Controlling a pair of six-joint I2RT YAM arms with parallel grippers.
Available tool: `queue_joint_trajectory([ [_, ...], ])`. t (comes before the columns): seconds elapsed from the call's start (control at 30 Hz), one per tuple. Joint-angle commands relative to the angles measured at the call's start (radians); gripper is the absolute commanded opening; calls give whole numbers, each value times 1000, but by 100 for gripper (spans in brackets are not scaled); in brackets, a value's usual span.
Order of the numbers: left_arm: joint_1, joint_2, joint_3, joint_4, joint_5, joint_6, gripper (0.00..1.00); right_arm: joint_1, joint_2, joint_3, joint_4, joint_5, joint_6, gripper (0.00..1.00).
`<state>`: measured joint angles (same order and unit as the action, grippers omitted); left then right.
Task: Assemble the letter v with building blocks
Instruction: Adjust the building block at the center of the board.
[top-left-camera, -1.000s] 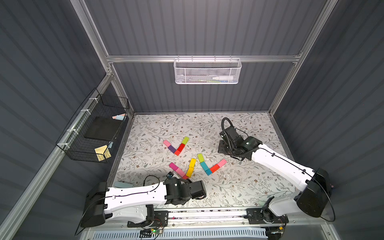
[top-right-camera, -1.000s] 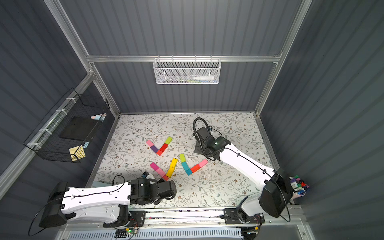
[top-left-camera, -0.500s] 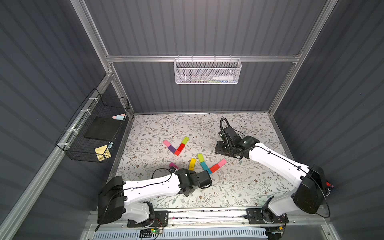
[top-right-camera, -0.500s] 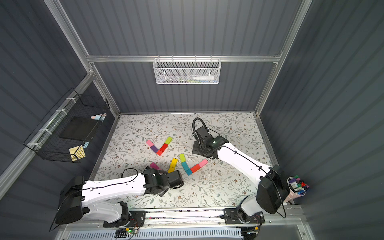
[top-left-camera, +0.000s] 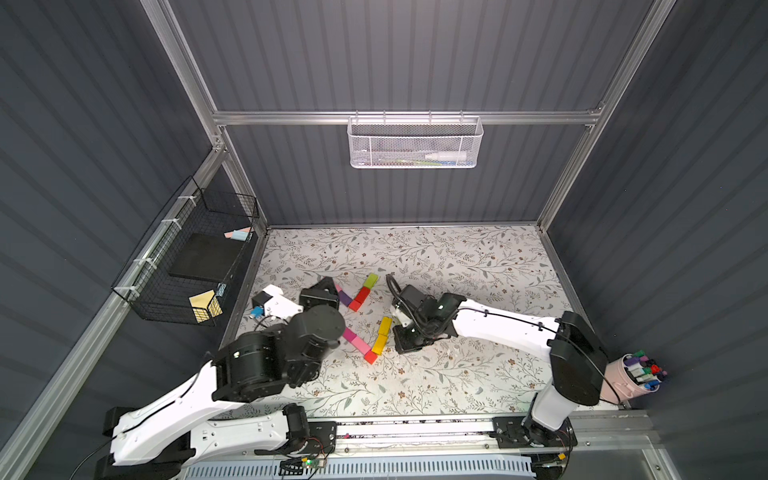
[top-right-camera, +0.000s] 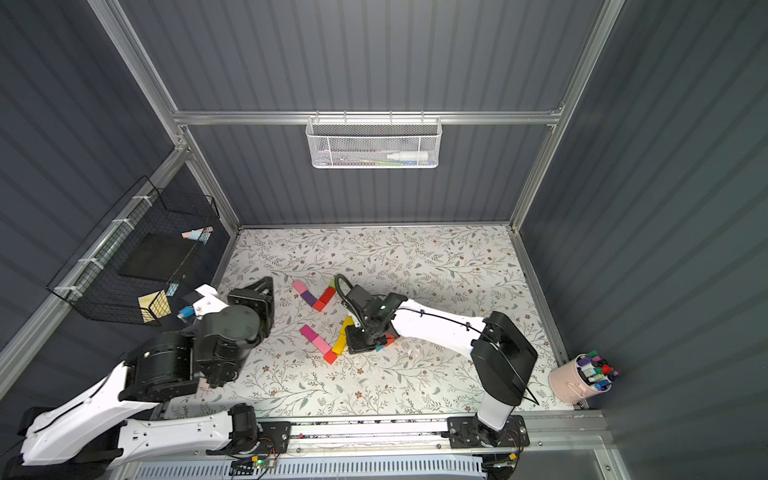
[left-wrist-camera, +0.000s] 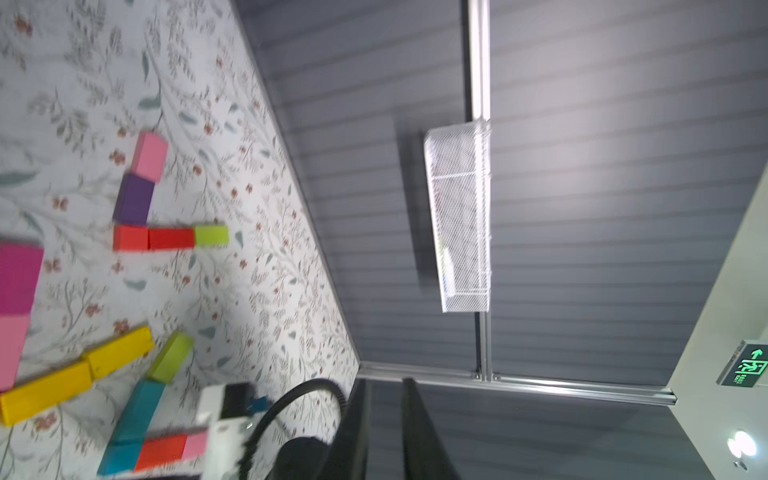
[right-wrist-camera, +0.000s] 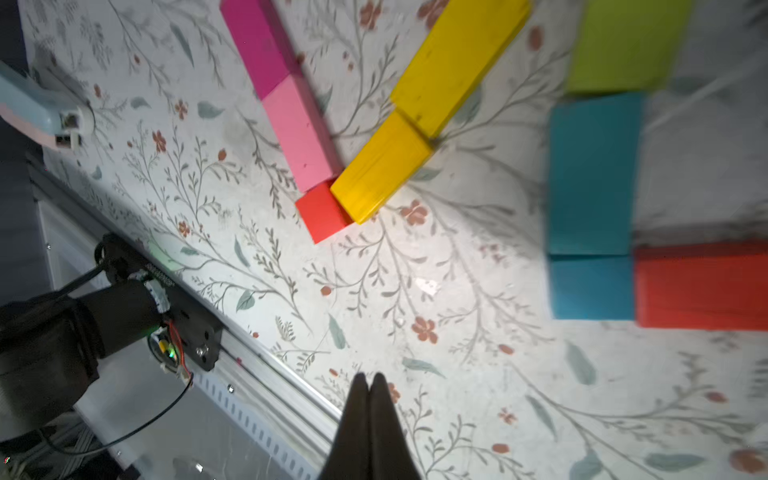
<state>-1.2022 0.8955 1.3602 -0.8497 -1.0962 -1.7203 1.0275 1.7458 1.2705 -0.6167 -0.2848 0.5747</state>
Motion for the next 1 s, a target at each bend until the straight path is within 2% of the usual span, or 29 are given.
queue_joint_trajectory([
  [0.0, 3, 11, 95, -3, -137, 252, 22, 32, 66, 67, -52, -86, -52, 0],
  [0.1, 3, 7, 113, 173, -121, 504, 34, 85, 149, 152, -108, -99, -123, 0],
  [0.27, 3, 45, 182, 221, -114, 655, 48, 141, 291, 308, -178, -136, -186, 0],
  [0.43, 3, 100, 251, 281, -76, 803, 49, 166, 371, 405, -250, -97, -212, 0],
  [0.63, 8, 203, 298, 301, -37, 868, 51, 169, 403, 432, -276, -42, -204, 0],
  [0.8, 52, 237, 304, 342, 17, 933, 52, 169, 425, 465, -292, 32, -205, 0],
  [0.9, 125, 252, 295, 395, 129, 1007, 52, 169, 454, 502, -311, 49, -211, 0],
  [0.97, 201, 267, 293, 442, 269, 1080, 54, 169, 480, 537, -336, 50, -221, 0],
])
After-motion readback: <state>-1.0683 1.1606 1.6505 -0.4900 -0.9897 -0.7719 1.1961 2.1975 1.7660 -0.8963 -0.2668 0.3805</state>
